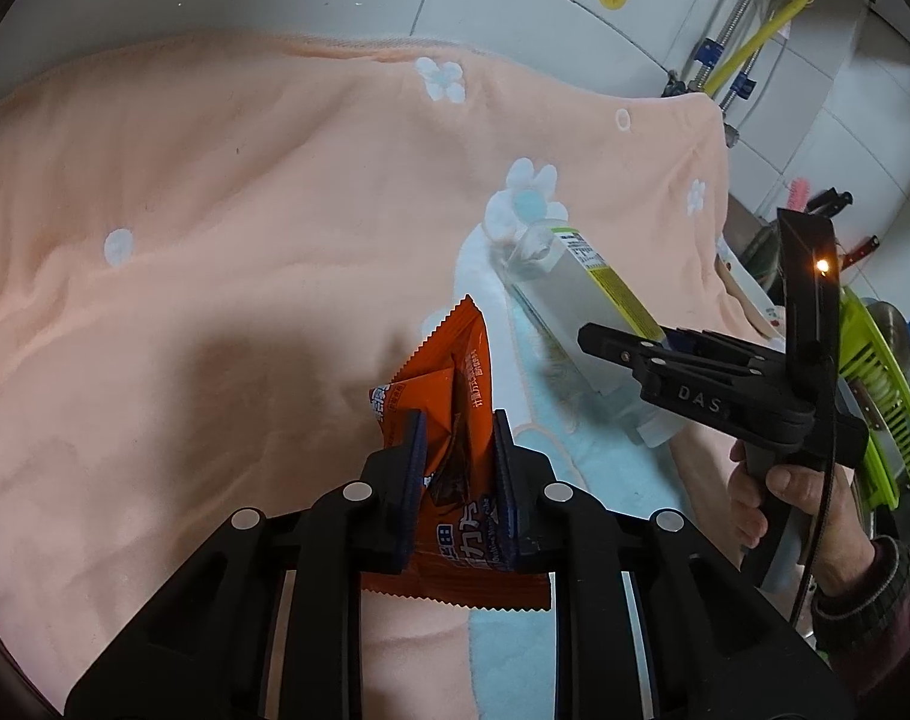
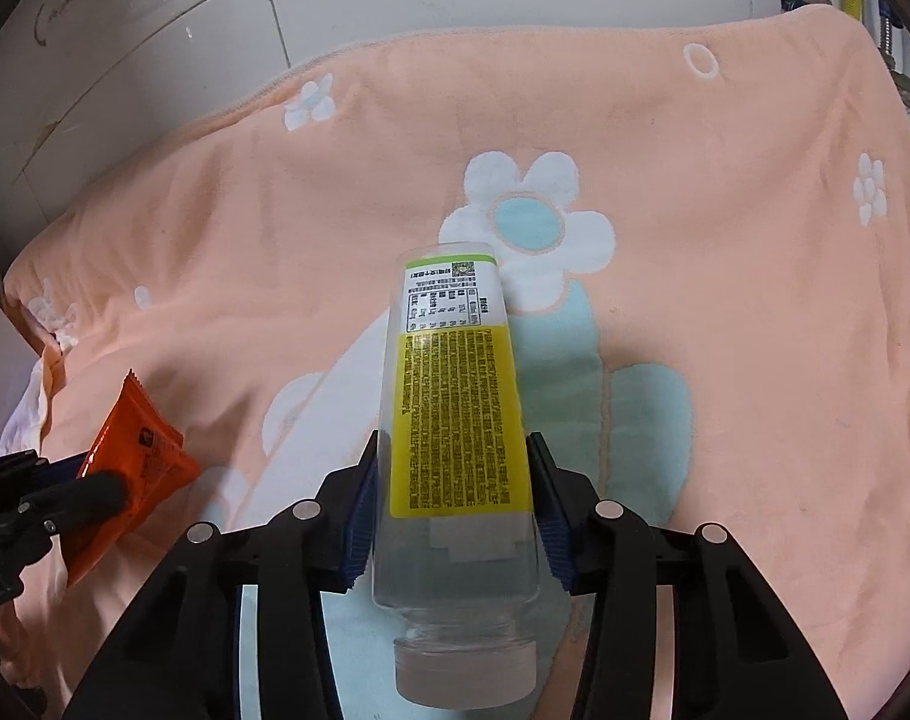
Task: Collect trash
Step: 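Grasp the yellow-labelled clear bottle with the right gripper while the left holds the wrapper, then carry both over the green basket and release the bottle and wrapper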
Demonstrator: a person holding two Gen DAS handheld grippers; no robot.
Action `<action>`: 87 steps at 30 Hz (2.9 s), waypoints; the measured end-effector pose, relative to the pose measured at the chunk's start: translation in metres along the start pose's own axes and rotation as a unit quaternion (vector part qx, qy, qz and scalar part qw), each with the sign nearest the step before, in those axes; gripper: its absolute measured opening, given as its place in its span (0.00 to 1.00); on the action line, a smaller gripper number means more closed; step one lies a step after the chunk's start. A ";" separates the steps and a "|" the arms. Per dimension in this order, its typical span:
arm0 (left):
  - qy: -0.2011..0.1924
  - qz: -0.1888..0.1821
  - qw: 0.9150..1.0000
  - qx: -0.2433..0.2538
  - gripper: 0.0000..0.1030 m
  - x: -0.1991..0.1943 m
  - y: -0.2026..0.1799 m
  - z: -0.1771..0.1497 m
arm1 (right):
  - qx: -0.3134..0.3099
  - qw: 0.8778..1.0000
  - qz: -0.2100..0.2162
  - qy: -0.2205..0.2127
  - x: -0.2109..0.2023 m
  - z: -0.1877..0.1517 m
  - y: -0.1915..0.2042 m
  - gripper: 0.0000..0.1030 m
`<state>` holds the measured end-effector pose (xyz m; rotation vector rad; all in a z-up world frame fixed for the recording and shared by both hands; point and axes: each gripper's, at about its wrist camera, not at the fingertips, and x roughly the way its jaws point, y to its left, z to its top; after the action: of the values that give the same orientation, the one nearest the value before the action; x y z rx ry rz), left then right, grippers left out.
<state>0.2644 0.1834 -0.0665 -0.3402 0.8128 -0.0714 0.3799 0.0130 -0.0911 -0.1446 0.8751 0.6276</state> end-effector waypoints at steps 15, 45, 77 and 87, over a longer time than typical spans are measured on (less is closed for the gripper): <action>-0.007 -0.034 0.999 0.018 0.18 -0.031 -0.037 -0.024 | 0.002 1.000 -0.007 -0.029 -0.086 -0.055 0.000 0.43; 0.054 -0.254 0.951 0.171 0.18 -0.064 -0.282 -0.149 | 0.141 0.971 -0.167 -0.092 -0.335 -0.309 -0.086 0.43; 0.198 -0.334 0.892 0.229 0.19 -0.040 -0.400 -0.268 | 0.304 0.914 -0.238 -0.123 -0.404 -0.450 -0.127 0.59; 0.210 -0.328 0.892 0.229 0.50 -0.037 -0.401 -0.280 | 0.301 0.912 -0.244 -0.131 -0.411 -0.457 -0.115 0.64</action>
<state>0.0635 -0.2636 -0.0884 -0.1349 1.0470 -0.9883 -0.0575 -0.4347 -0.0905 0.2706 0.6976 -0.1083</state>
